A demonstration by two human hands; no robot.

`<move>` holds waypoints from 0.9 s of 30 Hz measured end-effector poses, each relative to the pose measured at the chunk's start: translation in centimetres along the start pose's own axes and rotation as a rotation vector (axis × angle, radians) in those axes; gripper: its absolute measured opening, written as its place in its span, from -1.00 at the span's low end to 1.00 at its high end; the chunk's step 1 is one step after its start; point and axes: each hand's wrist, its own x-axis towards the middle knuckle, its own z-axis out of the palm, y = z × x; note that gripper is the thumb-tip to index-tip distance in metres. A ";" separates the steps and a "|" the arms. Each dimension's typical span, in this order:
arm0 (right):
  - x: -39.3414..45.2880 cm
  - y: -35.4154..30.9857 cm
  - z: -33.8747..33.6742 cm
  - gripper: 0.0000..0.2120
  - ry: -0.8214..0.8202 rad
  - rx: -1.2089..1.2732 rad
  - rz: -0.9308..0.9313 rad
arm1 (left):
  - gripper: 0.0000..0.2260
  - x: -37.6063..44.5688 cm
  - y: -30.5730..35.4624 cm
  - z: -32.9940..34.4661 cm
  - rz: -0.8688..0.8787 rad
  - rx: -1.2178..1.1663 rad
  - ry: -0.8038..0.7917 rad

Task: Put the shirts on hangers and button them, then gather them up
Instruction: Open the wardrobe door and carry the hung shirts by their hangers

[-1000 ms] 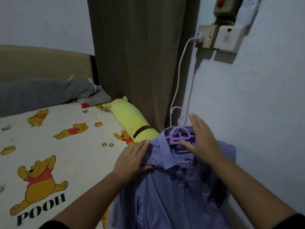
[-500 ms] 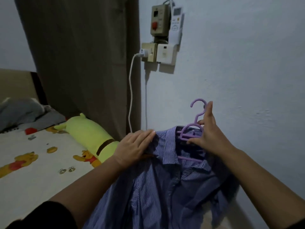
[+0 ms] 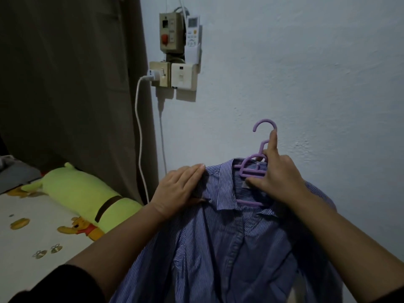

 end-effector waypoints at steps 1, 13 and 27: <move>0.0 0.0 -0.1 0.22 -0.012 -0.012 0.006 | -0.26 0.2 0.1 0.0 -0.011 -0.016 -0.013; -1.1 1.4 1.6 -0.09 -0.111 -0.088 -0.166 | -0.17 -2.3 0.3 -2.0 -0.263 -0.335 -0.234; -1.2 -3.1 10.0 -0.31 -0.458 0.253 -0.573 | -0.24 -15.4 -2.7 -5.9 -1.069 -0.255 -0.676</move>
